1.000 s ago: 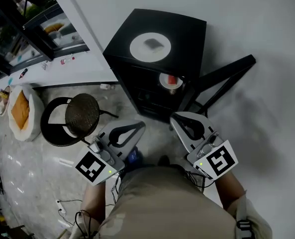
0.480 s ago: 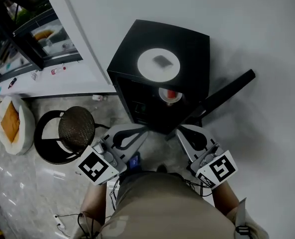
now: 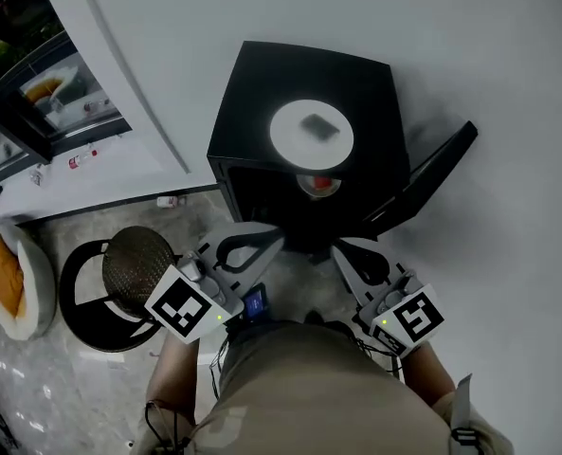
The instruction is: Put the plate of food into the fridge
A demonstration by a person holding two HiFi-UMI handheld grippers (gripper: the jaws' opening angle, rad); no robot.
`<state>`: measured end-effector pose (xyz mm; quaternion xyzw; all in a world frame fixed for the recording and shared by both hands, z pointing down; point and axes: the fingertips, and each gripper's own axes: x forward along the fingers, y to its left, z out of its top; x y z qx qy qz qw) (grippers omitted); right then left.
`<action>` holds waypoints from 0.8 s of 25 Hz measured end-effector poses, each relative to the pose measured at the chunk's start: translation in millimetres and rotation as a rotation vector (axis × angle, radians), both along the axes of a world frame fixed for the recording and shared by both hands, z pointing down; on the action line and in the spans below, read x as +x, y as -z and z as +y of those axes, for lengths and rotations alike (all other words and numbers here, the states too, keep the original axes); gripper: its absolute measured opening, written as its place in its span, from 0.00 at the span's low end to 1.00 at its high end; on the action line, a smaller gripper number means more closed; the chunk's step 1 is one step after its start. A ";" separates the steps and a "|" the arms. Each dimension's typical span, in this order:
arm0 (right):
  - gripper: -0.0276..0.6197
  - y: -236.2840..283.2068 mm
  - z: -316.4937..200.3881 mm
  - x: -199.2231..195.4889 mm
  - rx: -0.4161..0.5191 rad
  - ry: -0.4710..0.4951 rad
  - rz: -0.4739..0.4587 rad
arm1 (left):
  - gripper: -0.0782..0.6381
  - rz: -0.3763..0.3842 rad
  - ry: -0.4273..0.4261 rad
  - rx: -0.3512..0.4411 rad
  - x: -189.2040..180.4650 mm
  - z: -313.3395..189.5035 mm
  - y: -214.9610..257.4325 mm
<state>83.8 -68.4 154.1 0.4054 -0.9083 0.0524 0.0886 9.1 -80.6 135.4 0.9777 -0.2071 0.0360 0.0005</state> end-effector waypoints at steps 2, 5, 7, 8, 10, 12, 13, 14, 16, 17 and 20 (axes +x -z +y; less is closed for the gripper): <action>0.08 -5.2 -1.3 -5.0 -0.025 -0.041 0.011 | 0.12 -0.005 -0.040 0.010 -3.5 -5.9 -1.3; 0.08 -9.4 -0.1 -10.7 -0.047 -0.087 0.012 | 0.12 -0.010 -0.091 0.018 -5.1 -15.0 -2.5; 0.08 -11.6 1.1 -11.4 -0.058 -0.114 0.012 | 0.12 -0.027 -0.119 0.034 -3.1 -20.9 -4.5; 0.08 -13.0 1.9 -11.1 -0.066 -0.124 0.010 | 0.12 -0.040 -0.129 0.048 -1.5 -23.7 -5.9; 0.08 -15.9 0.8 -10.0 -0.082 -0.135 0.005 | 0.12 -0.057 -0.136 0.078 1.5 -30.3 -7.2; 0.08 -18.5 -4.1 -9.5 -0.091 -0.136 -0.003 | 0.12 -0.059 -0.134 0.101 4.2 -37.6 -5.2; 0.08 -20.2 -6.4 -9.6 -0.094 -0.132 -0.007 | 0.12 -0.062 -0.132 0.113 5.5 -40.7 -4.1; 0.08 -22.2 -8.0 -9.7 -0.096 -0.126 -0.010 | 0.12 -0.067 -0.128 0.126 7.0 -43.3 -3.5; 0.08 -25.9 -10.8 -8.5 -0.098 -0.109 -0.015 | 0.12 -0.081 -0.112 0.155 11.2 -48.1 -2.8; 0.08 -27.5 -12.9 -6.9 -0.100 -0.101 -0.018 | 0.12 -0.089 -0.104 0.171 13.9 -51.0 -2.0; 0.08 -30.9 -17.2 -1.0 -0.115 -0.083 -0.033 | 0.12 -0.119 -0.086 0.218 20.9 -59.5 2.0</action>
